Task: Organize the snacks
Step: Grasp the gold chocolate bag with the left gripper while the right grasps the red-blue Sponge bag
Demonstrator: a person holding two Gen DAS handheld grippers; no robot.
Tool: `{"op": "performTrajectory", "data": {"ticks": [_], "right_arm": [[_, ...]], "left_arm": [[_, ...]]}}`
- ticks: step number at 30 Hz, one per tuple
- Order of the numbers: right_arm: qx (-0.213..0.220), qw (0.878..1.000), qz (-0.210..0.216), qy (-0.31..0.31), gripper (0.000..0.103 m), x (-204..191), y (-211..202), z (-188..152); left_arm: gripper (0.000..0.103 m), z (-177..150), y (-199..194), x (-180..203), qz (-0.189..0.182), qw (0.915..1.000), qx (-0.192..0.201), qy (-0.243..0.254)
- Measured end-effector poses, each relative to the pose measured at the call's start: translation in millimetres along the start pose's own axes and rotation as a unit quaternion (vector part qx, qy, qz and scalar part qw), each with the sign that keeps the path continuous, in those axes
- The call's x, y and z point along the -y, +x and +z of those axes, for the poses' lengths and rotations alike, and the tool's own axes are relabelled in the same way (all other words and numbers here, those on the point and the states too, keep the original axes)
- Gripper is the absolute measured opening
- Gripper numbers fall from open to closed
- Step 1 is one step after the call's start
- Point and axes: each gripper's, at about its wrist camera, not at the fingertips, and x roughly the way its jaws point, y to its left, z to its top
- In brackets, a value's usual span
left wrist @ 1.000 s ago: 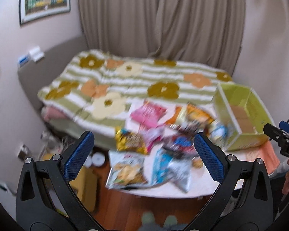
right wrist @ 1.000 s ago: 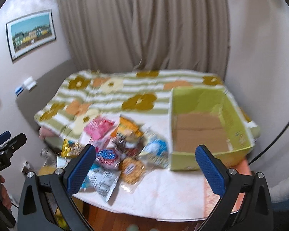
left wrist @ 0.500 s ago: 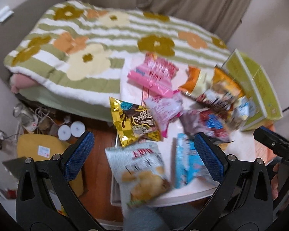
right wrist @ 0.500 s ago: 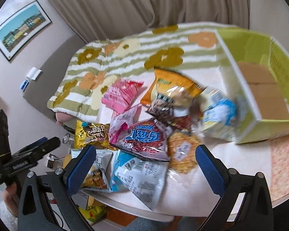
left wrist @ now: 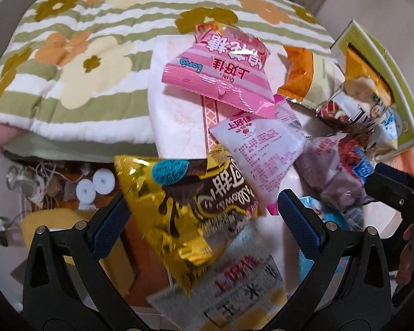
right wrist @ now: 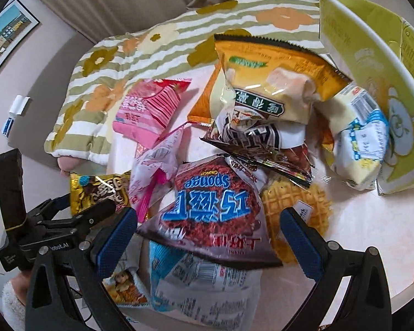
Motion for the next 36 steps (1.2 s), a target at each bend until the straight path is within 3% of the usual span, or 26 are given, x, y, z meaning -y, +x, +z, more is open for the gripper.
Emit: {"op": "performTrajectory", "data": {"ticks": [3, 5, 19, 23, 28, 29, 31, 36], "right_arm": [[-0.006, 1.0, -0.001, 0.002, 0.103, 3, 7, 1], [-0.017, 1.0, 0.001, 0.004, 0.103, 5, 13, 3], [-0.047, 0.999, 0.008, -0.004, 0.101, 5, 30, 7], [-0.055, 0.998, 0.019, -0.017, 0.087, 0, 35, 8], [-0.057, 0.998, 0.013, -0.026, 0.079, -4, 37, 10], [-0.058, 0.998, 0.02, -0.024, 0.072, -3, 37, 10], [-0.056, 0.998, 0.018, -0.025, 0.066, -3, 36, 10], [-0.053, 0.998, 0.021, -0.02, 0.062, -4, 29, 10]], "left_arm": [[0.094, 3, 8, 3, 0.009, 0.9998, -0.008, 0.017], [0.078, 4, 13, 6, 0.012, 0.9995, -0.012, 0.026], [0.069, 3, 8, 9, 0.038, 0.9981, -0.019, 0.044], [0.061, 0, 0, 8, 0.043, 0.9981, -0.014, 0.041], [0.051, -1, -8, 3, 0.04, 0.9987, -0.008, 0.031], [0.05, -1, -9, 2, 0.038, 0.9989, -0.006, 0.029], [0.049, 0, -14, 2, 0.033, 0.999, 0.0, 0.029], [0.048, 3, -25, 8, 0.022, 0.9992, 0.013, 0.031]]}}
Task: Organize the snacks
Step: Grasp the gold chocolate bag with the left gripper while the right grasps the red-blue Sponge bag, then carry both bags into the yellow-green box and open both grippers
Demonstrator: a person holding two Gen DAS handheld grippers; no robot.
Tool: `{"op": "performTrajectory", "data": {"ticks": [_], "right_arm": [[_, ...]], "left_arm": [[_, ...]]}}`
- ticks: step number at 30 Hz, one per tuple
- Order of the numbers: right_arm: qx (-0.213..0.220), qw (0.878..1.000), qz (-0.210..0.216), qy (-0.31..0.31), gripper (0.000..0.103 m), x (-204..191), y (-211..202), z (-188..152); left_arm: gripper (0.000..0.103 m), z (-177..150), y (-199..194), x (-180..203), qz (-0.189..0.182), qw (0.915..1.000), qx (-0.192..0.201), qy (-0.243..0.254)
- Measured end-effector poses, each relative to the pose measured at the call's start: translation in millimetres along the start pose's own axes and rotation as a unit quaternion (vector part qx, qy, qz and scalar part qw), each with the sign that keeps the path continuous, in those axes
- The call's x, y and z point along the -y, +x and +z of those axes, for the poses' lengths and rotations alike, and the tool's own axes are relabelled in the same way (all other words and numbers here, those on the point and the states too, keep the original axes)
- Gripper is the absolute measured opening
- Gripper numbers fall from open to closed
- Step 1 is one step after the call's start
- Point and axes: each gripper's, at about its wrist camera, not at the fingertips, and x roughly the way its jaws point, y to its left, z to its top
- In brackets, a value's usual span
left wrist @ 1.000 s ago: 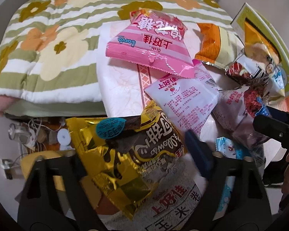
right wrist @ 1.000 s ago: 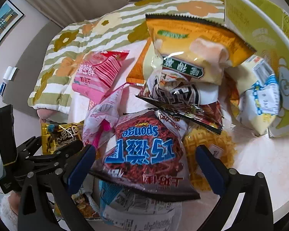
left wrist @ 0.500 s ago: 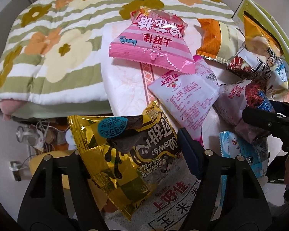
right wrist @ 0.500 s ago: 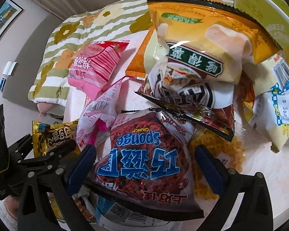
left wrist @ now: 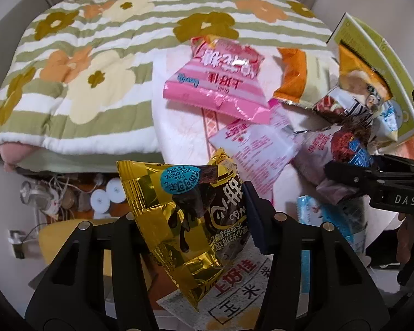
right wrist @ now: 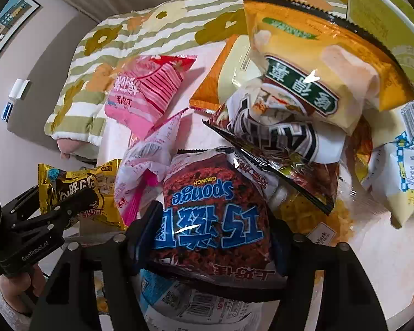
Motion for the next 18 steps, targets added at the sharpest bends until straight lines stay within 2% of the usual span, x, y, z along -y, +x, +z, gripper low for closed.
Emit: {"op": "performTrajectory", "data": {"ticks": [10, 18], "right_arm": [[0.032, 0.999, 0.028, 0.009, 0.061, -7, -41, -9], [0.075, 0.996, 0.039, 0.004, 0.061, -20, -91, -21]], "left_arm": [[0.047, 10, -42, 2, -0.015, 0.9989, 0.044, -0.009], [0.047, 20, -85, 20, -0.041, 0.9948, 0.093, -0.003]]}}
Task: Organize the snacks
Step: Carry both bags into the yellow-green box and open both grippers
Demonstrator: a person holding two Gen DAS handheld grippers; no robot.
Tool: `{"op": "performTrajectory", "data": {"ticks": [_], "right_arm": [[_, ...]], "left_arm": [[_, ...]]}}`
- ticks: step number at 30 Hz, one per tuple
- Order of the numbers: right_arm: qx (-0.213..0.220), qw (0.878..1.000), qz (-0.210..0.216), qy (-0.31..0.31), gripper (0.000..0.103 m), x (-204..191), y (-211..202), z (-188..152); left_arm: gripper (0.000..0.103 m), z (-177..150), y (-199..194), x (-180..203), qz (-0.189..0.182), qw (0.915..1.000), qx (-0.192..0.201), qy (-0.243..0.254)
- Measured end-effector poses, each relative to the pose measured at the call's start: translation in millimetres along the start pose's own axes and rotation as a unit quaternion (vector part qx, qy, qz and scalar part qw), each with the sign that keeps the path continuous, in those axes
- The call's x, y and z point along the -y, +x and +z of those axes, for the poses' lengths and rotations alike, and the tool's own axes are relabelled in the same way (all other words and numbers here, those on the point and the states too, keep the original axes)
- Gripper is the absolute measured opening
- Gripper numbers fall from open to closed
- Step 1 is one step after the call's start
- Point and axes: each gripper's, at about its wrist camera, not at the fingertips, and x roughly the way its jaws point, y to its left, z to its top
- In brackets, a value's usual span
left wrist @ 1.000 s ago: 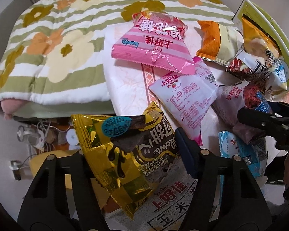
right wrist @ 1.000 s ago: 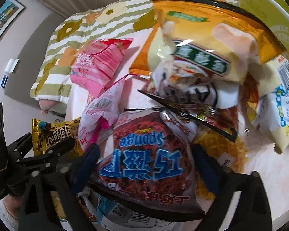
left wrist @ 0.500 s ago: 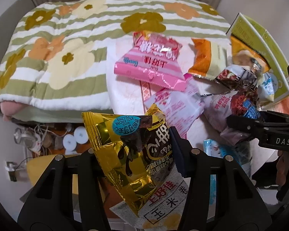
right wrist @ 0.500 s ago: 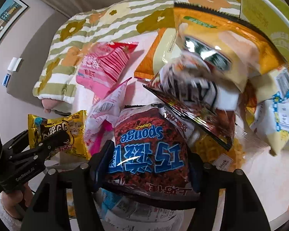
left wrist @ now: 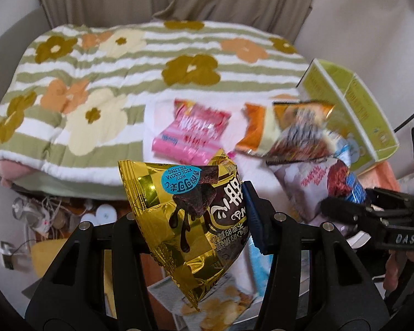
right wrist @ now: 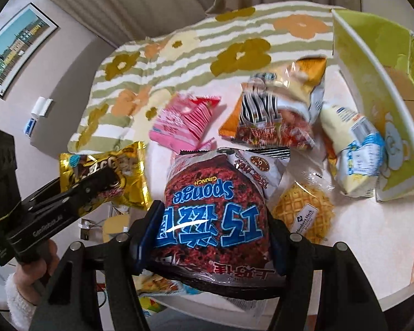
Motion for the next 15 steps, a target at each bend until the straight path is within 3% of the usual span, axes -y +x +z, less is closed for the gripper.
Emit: {"op": "performTrajectory", "data": {"ticks": [7, 15], "right_arm": [[0.061, 0.998, 0.009, -0.008, 0.061, 11, -56, 4], [0.112, 0.993, -0.009, -0.03, 0.061, 72, -113, 26]], "left_arm": [[0.047, 28, -25, 40, -0.009, 0.9989, 0.04, 0.02], [0.047, 61, -29, 127, -0.007, 0.9965, 0.075, 0.036]]}}
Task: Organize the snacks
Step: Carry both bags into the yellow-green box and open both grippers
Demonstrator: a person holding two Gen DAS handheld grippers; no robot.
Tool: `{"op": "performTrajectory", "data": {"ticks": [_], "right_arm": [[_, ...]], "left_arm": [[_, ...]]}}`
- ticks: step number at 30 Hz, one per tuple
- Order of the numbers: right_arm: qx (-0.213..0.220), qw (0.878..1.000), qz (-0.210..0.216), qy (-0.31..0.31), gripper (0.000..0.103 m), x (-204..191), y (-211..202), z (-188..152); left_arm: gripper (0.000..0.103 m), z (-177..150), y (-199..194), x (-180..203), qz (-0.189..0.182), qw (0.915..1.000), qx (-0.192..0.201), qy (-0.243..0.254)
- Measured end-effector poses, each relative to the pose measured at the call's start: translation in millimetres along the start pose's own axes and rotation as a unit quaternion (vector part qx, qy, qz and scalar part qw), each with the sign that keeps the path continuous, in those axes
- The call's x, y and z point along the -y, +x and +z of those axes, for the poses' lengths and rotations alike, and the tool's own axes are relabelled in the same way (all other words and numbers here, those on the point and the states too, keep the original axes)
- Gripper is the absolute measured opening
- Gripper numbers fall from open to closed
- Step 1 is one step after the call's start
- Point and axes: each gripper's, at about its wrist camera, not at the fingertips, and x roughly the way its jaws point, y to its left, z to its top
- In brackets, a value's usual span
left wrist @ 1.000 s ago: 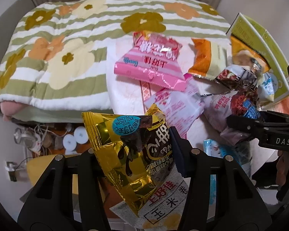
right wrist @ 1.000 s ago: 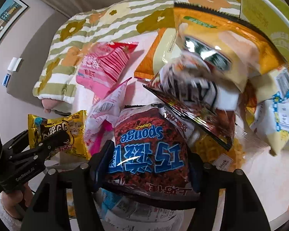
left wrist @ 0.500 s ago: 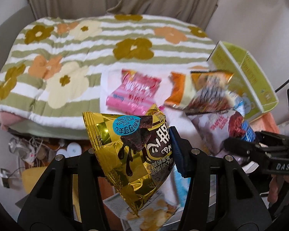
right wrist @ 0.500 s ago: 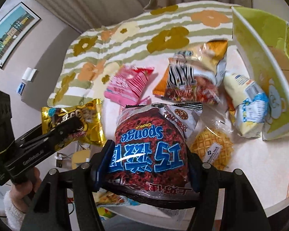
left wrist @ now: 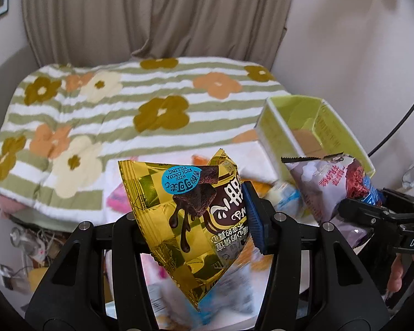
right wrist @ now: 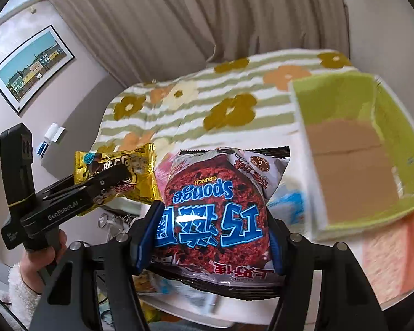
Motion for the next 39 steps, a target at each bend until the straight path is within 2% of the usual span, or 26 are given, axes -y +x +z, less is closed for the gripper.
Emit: {"op": "performTrajectory", "data": {"ticks": [9, 15, 22, 28, 30, 31, 32, 33, 35, 39], "right_arm": [[0.025, 0.999, -0.03, -0.032, 0.061, 106, -44, 31], [0.016, 0.998, -0.047, -0.028, 0.061, 160, -46, 51], [-0.004, 0.998, -0.059, 0.002, 0.061, 202, -35, 60], [-0.018, 0.997, -0.067, 0.034, 0.061, 224, -28, 55], [-0.022, 0.996, -0.074, 0.041, 0.061, 230, -24, 55], [-0.025, 0.996, -0.078, 0.044, 0.061, 231, -23, 55], [-0.027, 0.995, -0.079, 0.047, 0.061, 233, -23, 56], [-0.029, 0.995, -0.082, 0.052, 0.061, 235, -22, 56], [-0.032, 0.994, -0.087, 0.057, 0.062, 239, -21, 55], [-0.034, 0.993, -0.094, 0.058, 0.062, 243, -19, 54]], "left_arm": [[0.047, 36, 45, 127, -0.007, 0.9999, 0.012, 0.004], [0.047, 45, 92, 194, -0.022, 0.9995, -0.019, 0.01], [0.047, 47, 155, 225, -0.035, 0.9964, -0.073, 0.025], [0.048, 43, 197, 234, -0.045, 0.9917, -0.111, 0.047], [0.051, 41, 208, 240, -0.052, 0.9893, -0.125, 0.055], [0.061, 41, 212, 241, -0.054, 0.9881, -0.132, 0.057], [0.079, 40, 215, 243, -0.054, 0.9871, -0.138, 0.06], [0.088, 39, 216, 245, -0.051, 0.9865, -0.141, 0.066], [0.09, 37, 214, 245, -0.038, 0.9866, -0.138, 0.078], [0.09, 33, 200, 230, -0.052, 0.987, -0.138, 0.063]]}}
